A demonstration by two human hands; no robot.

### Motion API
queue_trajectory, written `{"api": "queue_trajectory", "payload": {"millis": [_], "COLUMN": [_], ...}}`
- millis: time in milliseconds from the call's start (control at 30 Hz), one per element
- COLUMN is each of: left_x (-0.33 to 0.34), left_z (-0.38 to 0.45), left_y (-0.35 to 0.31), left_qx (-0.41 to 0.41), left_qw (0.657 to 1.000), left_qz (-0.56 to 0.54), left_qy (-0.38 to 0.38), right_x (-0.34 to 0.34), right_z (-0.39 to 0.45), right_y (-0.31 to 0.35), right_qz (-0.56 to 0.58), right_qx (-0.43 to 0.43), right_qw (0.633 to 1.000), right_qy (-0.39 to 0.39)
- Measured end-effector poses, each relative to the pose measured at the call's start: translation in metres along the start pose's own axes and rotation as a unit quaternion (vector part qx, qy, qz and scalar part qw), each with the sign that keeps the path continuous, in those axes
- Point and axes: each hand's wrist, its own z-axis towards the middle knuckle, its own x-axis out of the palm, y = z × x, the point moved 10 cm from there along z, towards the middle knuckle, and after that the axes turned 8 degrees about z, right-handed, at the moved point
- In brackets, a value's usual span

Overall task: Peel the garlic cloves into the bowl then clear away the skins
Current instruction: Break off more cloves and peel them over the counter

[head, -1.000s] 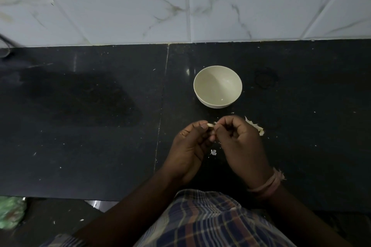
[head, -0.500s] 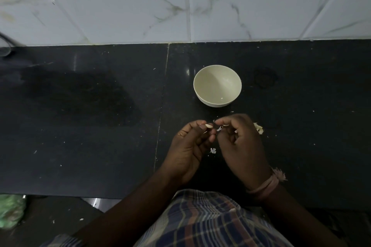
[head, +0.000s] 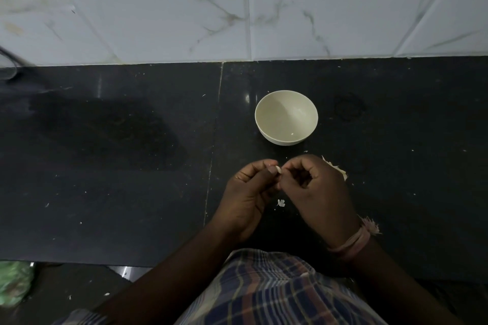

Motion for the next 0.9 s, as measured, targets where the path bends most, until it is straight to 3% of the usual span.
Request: {"api": "queue_trajectory", "payload": {"millis": [367,667,900], "left_x": [0.001,0.008,0.014], "left_z": [0.010,0.012,0.014], "left_y": [-0.019,-0.028,-0.026], "left_qx": [0.033,0.058,0.037], "left_qw": [0.999,0.996,0.998], "left_qz": [0.033,0.071,0.036], "left_qy": [-0.011,0.007,0.025], "right_x": [0.001,-0.002,0.005], "right_z": [0.014,0.021,0.024], "right_y": [-0.001,-0.004,-0.010], "right_qz": [0.028,0.014,0.128], "right_qx": [0.044,0.054,0.117], "right_qw": [0.998,0.998,0.984], "right_qy": [0.046,0.012,0.034]}}
